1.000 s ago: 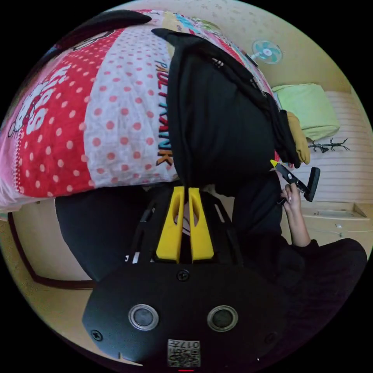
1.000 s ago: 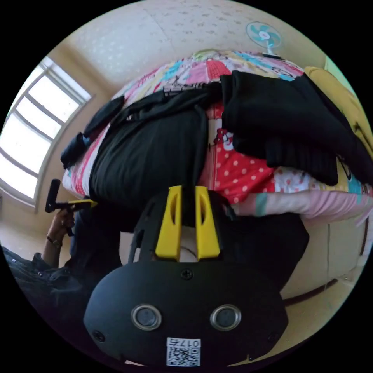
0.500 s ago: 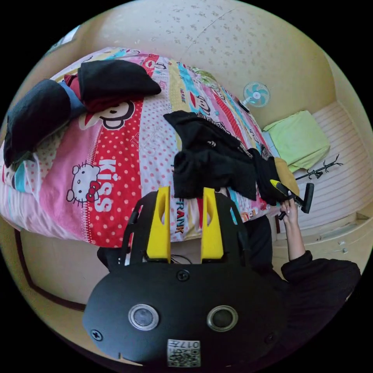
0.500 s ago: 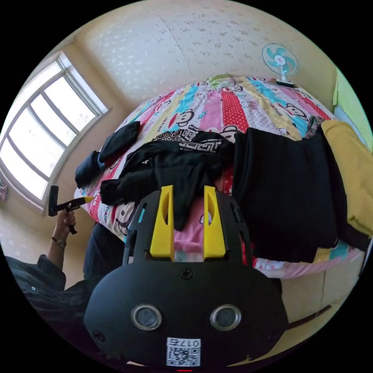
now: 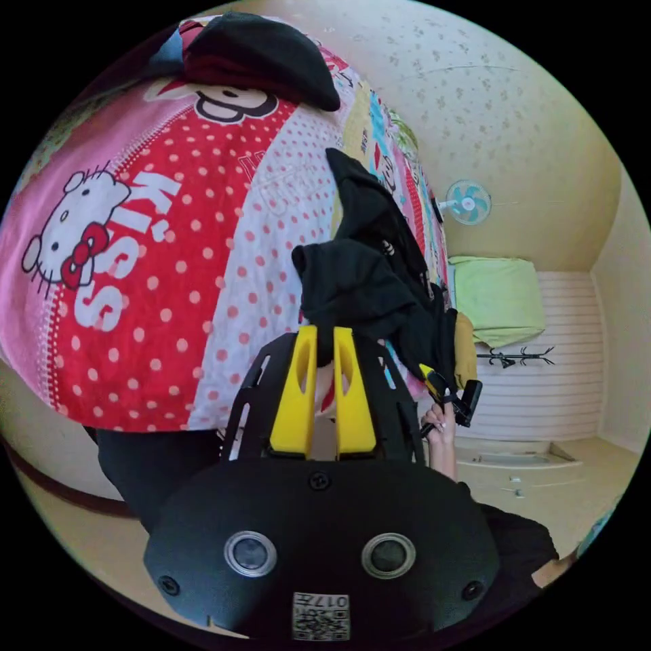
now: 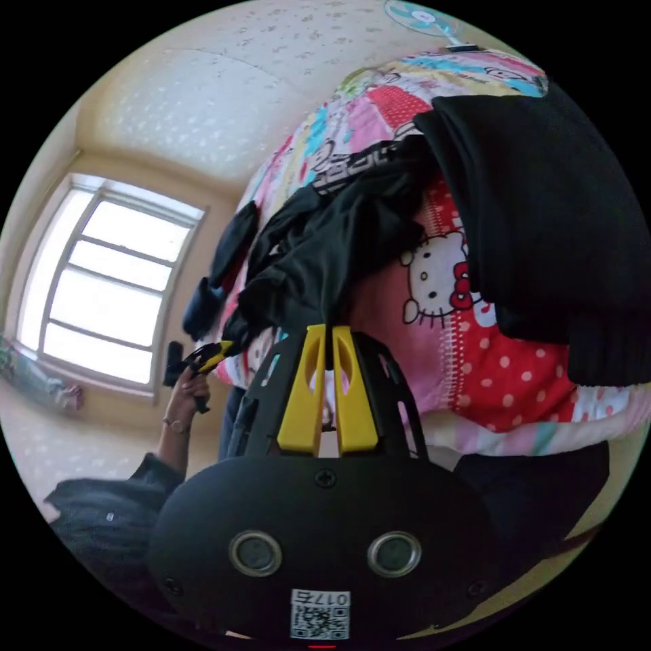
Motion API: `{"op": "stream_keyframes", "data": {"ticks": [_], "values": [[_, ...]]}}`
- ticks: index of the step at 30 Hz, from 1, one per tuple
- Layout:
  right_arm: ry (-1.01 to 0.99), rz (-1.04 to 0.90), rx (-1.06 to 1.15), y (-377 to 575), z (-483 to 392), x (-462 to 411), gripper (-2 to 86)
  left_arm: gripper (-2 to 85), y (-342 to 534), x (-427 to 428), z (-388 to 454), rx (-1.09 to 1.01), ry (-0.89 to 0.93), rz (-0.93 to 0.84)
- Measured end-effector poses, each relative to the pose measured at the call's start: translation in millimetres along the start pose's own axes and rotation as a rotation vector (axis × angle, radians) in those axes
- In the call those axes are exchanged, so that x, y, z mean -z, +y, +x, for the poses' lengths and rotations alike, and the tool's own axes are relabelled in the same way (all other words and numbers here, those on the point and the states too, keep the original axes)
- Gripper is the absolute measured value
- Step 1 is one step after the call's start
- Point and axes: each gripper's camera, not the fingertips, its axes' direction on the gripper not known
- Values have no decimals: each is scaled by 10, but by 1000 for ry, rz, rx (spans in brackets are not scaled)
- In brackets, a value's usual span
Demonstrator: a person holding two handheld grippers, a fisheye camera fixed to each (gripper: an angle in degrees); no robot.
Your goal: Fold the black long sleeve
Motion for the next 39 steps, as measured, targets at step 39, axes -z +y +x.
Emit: {"op": "stream_keyframes", "data": {"ticks": [39], "values": [[491,-83,157,-379,-1178,-174,73,95,-117,-615,-581,207,102,87]]}}
